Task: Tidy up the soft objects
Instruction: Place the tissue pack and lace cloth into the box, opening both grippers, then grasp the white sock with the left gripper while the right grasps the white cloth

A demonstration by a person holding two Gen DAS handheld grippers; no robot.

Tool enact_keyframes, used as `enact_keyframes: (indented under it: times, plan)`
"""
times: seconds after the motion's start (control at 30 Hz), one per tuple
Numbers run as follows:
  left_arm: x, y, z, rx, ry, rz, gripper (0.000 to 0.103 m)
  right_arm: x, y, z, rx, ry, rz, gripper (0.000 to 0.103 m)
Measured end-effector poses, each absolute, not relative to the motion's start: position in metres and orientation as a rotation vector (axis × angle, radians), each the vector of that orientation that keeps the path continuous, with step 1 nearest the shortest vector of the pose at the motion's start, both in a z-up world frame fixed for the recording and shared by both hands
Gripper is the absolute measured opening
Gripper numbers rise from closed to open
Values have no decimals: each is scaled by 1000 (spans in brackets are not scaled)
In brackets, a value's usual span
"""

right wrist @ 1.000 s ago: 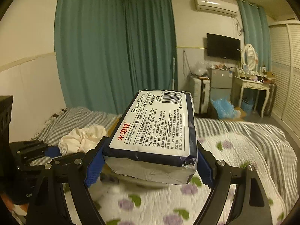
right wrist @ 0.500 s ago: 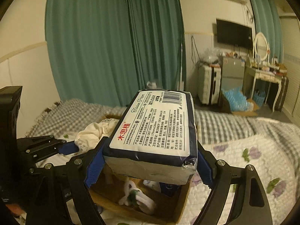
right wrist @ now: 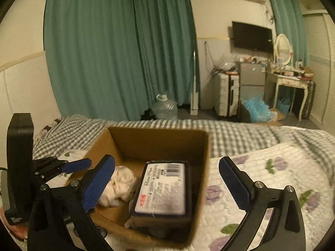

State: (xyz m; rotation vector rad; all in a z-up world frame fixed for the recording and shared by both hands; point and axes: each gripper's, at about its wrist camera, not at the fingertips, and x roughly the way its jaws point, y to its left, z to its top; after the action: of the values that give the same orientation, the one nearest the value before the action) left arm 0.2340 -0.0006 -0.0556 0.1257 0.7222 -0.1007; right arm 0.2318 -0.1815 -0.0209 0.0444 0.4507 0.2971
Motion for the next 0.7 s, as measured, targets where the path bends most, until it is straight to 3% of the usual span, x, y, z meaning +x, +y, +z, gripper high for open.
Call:
enact_keyframes:
  times: [0.23,0.33,0.53,0.7]
  plan:
    - [181,14,0,139,610,-99,49,166,-183,35,11,377,261,101]
    - [151,20,27,133,557,-103,76,131,-175,53,-23,341,265,101]
    - [95,41,48,122,472,-70,76,80,-156,58,-49,335,284,102]
    - [71,51,28,111,486,-11,76,71,-143,24,-42,390,293,102]
